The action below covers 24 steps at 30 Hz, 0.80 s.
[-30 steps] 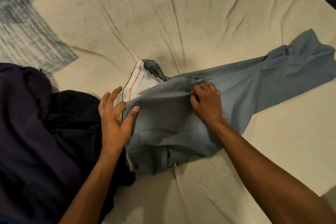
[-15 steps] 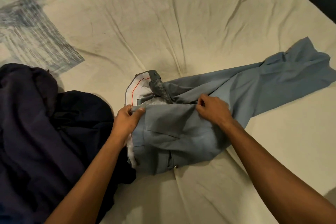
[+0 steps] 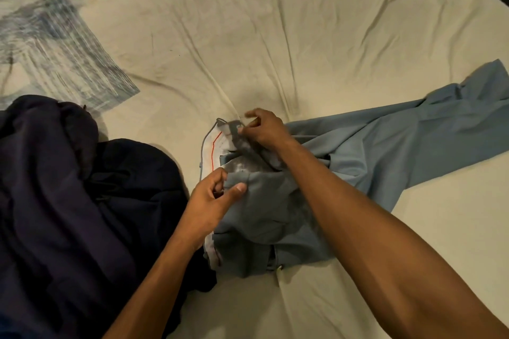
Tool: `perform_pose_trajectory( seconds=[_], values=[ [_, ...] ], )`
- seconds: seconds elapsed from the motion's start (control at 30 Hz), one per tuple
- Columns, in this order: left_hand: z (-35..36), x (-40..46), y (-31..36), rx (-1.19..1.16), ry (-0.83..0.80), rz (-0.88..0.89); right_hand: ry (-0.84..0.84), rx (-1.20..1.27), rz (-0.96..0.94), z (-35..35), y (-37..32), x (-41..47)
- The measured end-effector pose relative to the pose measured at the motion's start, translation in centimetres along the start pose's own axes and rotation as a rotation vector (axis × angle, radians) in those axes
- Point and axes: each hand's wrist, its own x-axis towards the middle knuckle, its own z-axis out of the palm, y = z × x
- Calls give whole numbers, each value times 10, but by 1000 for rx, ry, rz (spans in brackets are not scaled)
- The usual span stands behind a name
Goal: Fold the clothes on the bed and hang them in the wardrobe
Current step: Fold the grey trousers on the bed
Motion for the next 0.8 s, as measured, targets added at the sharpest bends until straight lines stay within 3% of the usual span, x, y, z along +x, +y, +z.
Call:
perform_pose_trajectory(
  seconds=[0.1, 0.2, 0.33, 0.47, 0.6, 0.67, 0.8],
  values=[
    [-2, -2, 2, -37, 3, 9, 21, -281, -236, 6, 6, -17],
    [0, -3, 2, -56, -2, -2, -140, -431, -281, 7, 19, -30],
    [7, -6, 0, -77, 8, -23, 9, -293, -190, 3, 19, -25],
    [11, -6, 0, -77, 4, -14, -118, -228, -104, 11, 6, -10],
    [8, -6, 0, -72, 8, -17, -157, 64, -25, 18, 7, -7],
    [8, -5, -2, -66, 11, -21, -215, -70, -90, 20, 8, -10],
    [8, -5, -5, -51, 29, -21, -242, -620, -270, 21, 7, -17]
  ],
)
